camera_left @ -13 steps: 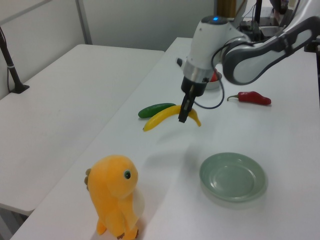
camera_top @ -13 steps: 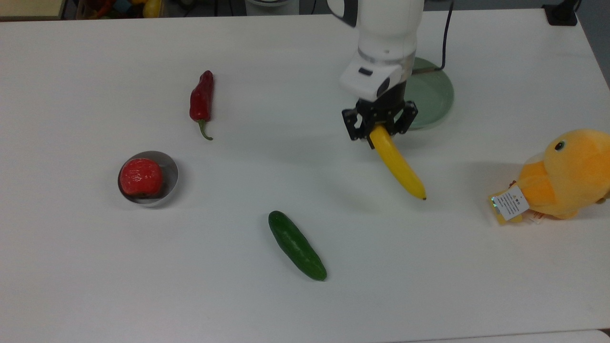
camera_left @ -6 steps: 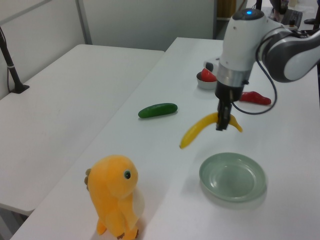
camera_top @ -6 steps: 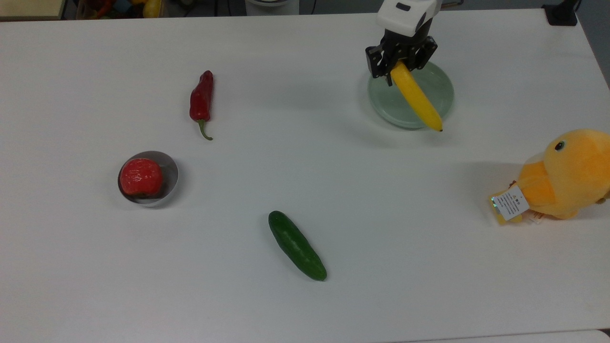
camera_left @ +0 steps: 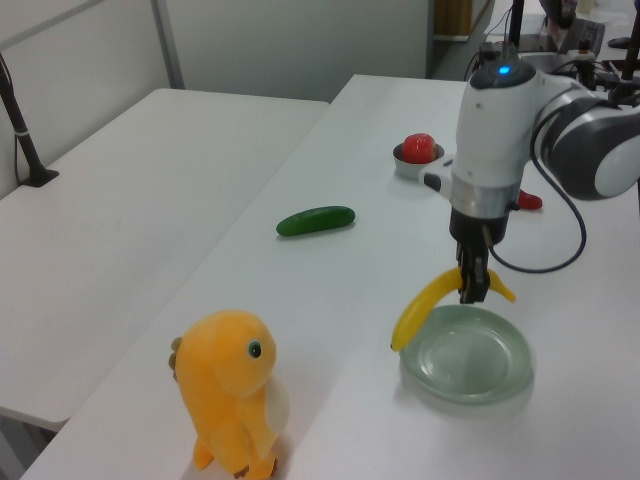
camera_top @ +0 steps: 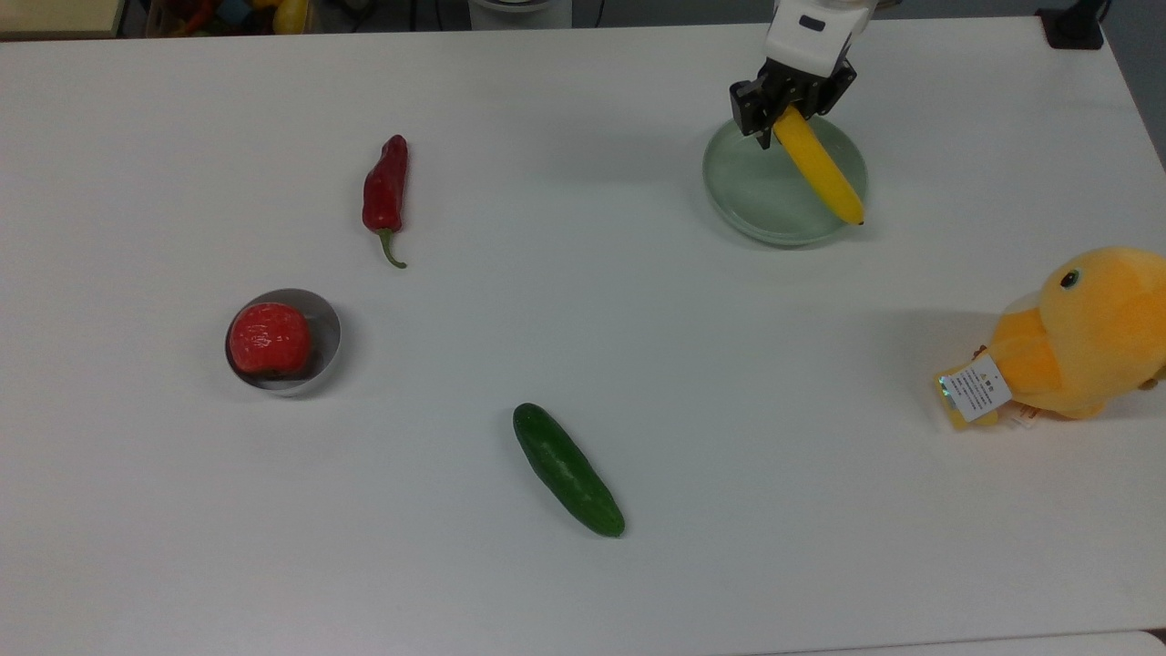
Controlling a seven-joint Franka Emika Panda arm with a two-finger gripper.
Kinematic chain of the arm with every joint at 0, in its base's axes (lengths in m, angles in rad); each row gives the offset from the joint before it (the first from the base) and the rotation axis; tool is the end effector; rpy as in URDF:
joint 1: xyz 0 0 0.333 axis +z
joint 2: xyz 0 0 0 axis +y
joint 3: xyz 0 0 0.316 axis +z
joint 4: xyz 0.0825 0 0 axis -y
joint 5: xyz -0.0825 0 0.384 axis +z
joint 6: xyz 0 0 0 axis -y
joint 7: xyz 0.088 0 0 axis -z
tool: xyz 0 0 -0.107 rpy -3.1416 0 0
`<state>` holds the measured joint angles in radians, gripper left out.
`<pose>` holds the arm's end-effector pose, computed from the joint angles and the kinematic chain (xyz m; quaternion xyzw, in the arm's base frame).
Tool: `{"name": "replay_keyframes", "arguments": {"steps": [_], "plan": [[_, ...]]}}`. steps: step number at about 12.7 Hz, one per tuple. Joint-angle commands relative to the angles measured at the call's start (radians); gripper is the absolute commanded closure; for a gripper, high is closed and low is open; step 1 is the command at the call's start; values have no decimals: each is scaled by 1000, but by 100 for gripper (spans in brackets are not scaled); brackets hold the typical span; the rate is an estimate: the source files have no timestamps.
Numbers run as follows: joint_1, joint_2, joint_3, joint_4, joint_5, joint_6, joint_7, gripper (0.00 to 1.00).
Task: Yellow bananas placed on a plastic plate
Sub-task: 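Carry the banana over the pale green plate and lower it, then open the gripper to release the banana onto the plate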
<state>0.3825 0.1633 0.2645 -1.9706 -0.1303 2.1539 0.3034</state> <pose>0.4779 0.3486 0.3943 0.9784 0.2035 0.0273 0.0237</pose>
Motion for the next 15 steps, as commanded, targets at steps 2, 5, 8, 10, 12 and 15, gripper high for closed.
{"name": "replay_keyframes", "arguments": {"steps": [2, 5, 8, 10, 12, 15], "plan": [[0, 24, 16, 1, 8, -19, 16, 0], [-10, 25, 16, 7, 6, -17, 16, 0], [-33, -34, 15, 15, 12, -86, 17, 0], [-92, -74, 12, 59, 12, -225, 11, 0], [-149, -117, -34, 93, 23, -282, 17, 0], [-154, -151, -220, 192, 34, -285, 23, 0]]}}
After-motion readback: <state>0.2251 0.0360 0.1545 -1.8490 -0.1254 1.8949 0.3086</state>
